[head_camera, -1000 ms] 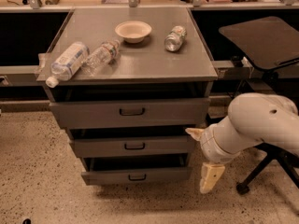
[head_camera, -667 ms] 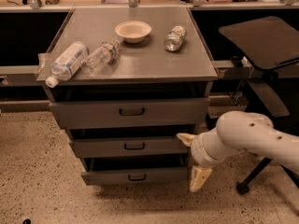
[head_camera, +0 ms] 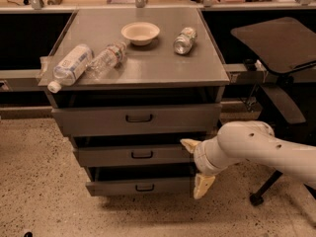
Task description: Open middle drawer
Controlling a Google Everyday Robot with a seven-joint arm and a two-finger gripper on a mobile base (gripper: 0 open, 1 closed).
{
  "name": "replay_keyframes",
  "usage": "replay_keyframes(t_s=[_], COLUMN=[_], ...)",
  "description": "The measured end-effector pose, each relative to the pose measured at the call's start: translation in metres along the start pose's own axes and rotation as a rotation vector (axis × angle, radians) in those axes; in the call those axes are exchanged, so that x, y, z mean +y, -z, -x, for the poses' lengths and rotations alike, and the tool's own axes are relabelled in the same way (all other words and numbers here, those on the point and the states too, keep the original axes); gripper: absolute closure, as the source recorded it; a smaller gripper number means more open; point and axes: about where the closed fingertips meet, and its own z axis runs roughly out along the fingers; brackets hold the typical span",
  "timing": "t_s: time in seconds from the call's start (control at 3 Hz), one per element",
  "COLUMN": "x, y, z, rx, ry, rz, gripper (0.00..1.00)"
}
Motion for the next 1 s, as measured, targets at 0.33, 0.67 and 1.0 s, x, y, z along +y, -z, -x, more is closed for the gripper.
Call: replay_keyframes(t_s=[0.33, 0.67, 1.0], x=[-0.014, -0.033, -0.058], y=[-0.051, -0.085, -0.121], z=[-0.017, -0.036, -0.05], rx=[0.065, 0.096, 0.093], ry=[0.035, 0.058, 0.076], rz=[-0.041, -0.093, -0.103], gripper=[0.0, 0.0, 0.0])
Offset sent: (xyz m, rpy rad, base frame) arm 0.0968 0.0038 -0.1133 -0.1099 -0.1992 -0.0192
